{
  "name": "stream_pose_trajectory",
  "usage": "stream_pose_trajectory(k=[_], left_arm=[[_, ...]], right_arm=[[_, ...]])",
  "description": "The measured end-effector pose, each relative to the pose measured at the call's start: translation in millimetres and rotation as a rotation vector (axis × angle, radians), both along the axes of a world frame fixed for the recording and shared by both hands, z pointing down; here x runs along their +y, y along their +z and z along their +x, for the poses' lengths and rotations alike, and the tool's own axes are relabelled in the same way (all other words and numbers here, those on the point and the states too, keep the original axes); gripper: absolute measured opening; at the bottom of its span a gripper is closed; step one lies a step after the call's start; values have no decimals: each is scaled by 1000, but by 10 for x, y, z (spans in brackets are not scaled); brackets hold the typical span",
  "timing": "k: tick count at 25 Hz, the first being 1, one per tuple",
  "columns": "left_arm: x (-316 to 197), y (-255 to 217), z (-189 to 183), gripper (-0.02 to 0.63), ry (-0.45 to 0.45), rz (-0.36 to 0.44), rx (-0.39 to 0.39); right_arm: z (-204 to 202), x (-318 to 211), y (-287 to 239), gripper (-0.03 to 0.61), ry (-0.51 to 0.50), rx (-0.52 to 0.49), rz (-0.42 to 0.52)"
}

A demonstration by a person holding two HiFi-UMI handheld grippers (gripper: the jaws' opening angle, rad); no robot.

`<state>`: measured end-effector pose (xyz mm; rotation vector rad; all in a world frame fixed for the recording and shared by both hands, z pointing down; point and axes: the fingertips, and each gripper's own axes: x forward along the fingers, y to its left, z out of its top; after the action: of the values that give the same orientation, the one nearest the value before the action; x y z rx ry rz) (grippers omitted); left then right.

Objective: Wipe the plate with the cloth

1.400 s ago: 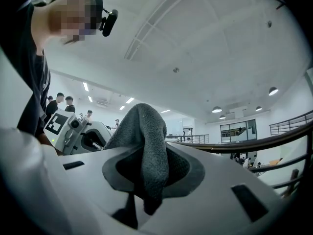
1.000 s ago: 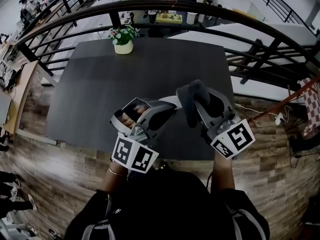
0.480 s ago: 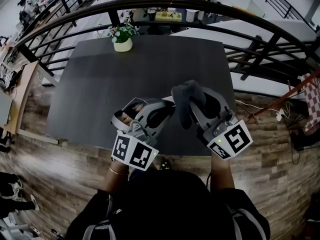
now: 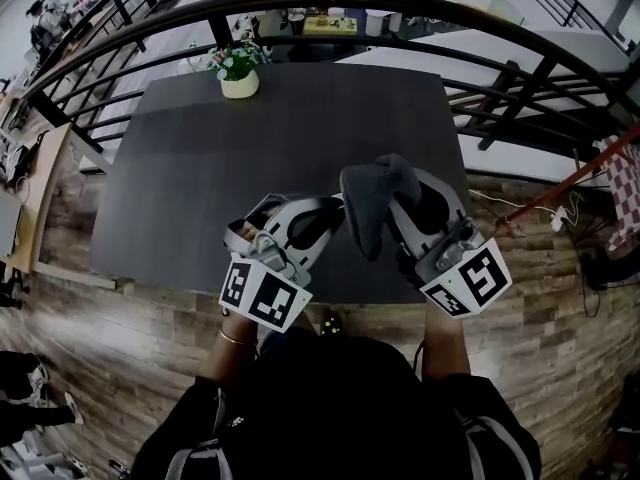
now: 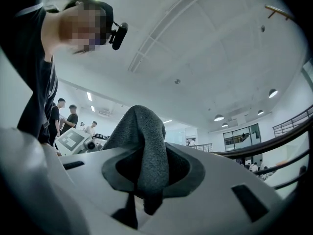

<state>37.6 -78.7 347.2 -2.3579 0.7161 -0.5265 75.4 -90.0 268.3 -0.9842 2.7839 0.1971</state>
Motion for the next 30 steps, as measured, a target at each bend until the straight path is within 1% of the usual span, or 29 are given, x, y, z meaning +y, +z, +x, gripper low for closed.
stream_pose_trajectory(k=[5,9,13,16,19,21,26,30], left_arm=[[-37,68,5,23,16,-54,55],[-111,76,-98,23,17,-85,92],[-236,106,-151,23,18,-120,127],[-354,132,-134,22,26,-148,150],[-474,216,-111,21,40,-163,141],[-559,252,-111,21,39,-201,154],[-759,249,-143,20,54,-244,213],[-902,328,-151,19,45,-269,227]], right_arm=[[92,-6,-27,80,12,-44,19],[111,-58,-41,80,48,-47,33],[148,-116,-39,80,56,-59,43],[213,-209,25,80,84,-35,26],[277,-328,106,80,117,-16,3],[287,-412,156,80,129,-11,-11],[228,-621,307,80,127,6,-57],[243,-796,442,80,128,10,-95]])
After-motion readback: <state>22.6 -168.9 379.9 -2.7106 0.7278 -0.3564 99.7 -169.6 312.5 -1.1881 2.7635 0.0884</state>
